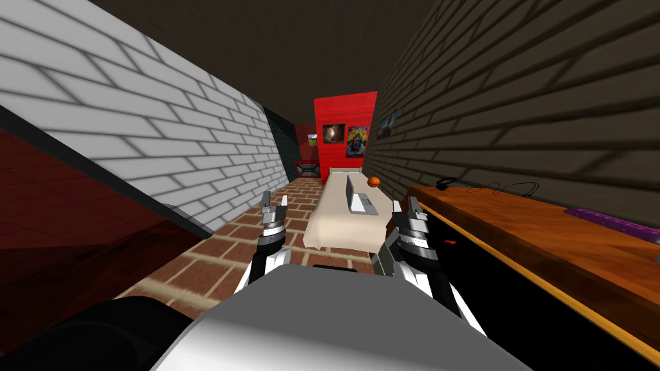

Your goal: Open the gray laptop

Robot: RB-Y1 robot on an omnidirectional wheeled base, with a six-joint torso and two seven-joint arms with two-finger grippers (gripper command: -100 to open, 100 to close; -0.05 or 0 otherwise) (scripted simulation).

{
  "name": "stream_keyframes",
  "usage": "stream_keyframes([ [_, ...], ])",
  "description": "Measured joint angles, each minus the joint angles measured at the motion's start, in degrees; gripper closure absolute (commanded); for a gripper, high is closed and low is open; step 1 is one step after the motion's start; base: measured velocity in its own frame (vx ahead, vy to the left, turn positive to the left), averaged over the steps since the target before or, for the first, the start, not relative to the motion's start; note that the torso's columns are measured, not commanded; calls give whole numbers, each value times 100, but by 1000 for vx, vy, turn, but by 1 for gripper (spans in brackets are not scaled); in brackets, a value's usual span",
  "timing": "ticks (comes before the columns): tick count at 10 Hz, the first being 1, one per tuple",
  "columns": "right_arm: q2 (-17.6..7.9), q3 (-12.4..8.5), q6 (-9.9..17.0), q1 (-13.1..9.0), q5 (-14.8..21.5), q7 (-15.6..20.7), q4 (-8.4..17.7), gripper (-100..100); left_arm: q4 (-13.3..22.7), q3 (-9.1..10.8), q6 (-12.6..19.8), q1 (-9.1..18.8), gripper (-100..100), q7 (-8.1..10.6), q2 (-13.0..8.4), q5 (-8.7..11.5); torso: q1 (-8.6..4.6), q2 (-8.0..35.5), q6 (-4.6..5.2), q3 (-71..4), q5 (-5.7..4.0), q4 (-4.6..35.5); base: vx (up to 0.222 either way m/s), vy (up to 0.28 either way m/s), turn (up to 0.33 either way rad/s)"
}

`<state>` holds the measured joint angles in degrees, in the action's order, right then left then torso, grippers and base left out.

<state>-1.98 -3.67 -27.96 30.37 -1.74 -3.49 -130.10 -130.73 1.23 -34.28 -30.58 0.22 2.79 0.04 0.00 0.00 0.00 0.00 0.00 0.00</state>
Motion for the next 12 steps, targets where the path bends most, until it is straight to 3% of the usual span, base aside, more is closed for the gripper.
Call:
stream_keyframes([
  [2, 0, 0, 0, 0, 0, 0, 0, 0, 0, 0, 0, 0, 0, 0, 0, 0, 0, 597, 0, -1200, 0, 600, 0, 0, 0],
  [9, 0, 0, -1, 0, 0, 0, -2, 0, -2, 0, -1, 0, 0, 0, 0, 0, 0, 3539, 0, -7073, 0, 3537, 0, 0, 0],
  [10, 0, 0, -1, 0, 0, 0, -2, -100, -2, 0, -1, 0, 0, 0, 0, 0, 0, 3962, 0, -7919, 0, 3960, -3, 30, 57],
  [12, -311, -154, 114, 48, 108, 44, 123, -100, 1, -1, 0, 0, 0, 0, 1, 0, 13, 4216, 0, -8421, 4, 4207, -33, 61, 67],
])
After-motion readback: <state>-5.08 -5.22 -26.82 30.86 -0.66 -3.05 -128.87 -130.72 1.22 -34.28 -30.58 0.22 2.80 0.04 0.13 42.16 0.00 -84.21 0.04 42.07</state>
